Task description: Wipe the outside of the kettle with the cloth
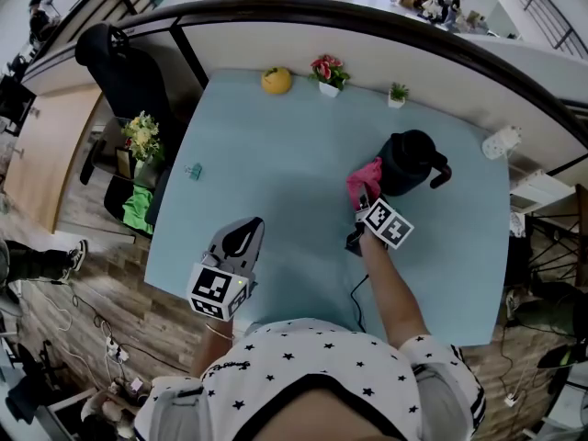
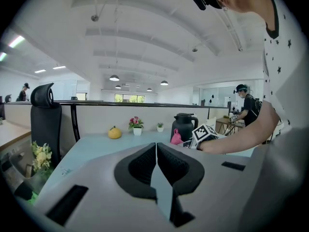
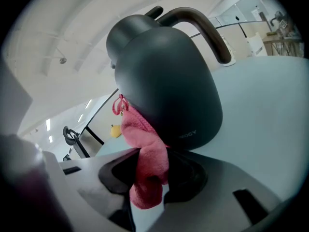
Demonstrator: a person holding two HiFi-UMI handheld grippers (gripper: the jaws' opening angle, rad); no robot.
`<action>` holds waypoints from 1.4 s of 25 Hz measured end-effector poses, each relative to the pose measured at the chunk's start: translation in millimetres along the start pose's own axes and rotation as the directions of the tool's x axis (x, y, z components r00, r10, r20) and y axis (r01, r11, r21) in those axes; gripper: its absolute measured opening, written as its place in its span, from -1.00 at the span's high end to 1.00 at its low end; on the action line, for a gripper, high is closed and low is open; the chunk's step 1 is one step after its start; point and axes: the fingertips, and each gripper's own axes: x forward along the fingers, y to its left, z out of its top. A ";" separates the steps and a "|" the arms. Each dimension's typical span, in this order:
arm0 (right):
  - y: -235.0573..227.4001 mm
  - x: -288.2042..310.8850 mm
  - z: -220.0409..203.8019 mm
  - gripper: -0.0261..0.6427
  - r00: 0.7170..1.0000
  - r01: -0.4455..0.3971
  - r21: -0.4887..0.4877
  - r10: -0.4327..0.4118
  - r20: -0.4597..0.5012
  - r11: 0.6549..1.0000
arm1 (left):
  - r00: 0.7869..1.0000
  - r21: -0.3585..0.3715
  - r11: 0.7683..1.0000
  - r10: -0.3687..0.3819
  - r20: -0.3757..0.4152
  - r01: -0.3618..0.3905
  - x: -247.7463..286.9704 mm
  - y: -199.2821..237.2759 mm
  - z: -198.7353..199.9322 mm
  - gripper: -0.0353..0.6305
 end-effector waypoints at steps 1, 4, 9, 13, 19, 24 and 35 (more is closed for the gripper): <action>0.2 0.1 0.2 0.52 1.000 -0.001 -0.011 0.001 -0.002 1.000 | 1.000 0.001 1.000 -0.001 0.000 0.001 0.6 -0.6 0.1 0.80; 2.5 -3.1 -0.9 0.52 1.000 -0.008 -0.032 0.007 -0.008 0.999 | 1.000 0.005 1.000 -0.007 0.003 0.007 0.8 -1.9 1.5 0.80; 32.0 -21.9 -1.6 0.52 0.993 -0.118 -0.202 0.111 -0.044 0.972 | 1.000 0.028 0.999 -0.018 0.013 0.018 -1.9 -5.1 8.5 0.80; 63.4 -55.3 5.2 0.52 0.977 -0.211 -0.361 0.207 -0.051 0.908 | 1.000 0.048 0.999 -0.021 0.021 0.019 -6.4 -8.7 13.8 0.80; 90.8 -111.3 26.4 0.52 0.952 -0.267 -0.455 0.305 0.011 0.850 | 0.999 0.073 0.997 -0.027 0.048 0.023 -10.6 -19.1 25.5 0.80; 100.6 -150.8 34.6 0.52 0.935 -0.288 -0.475 0.352 0.048 0.832 | 0.996 0.087 0.995 -0.051 0.071 0.045 -8.9 -32.3 34.1 0.80; 105.9 -186.2 36.4 0.53 0.922 -0.296 -0.515 0.381 0.066 0.805 | 0.992 0.095 0.992 -0.094 0.081 0.086 -3.9 -57.0 35.6 0.80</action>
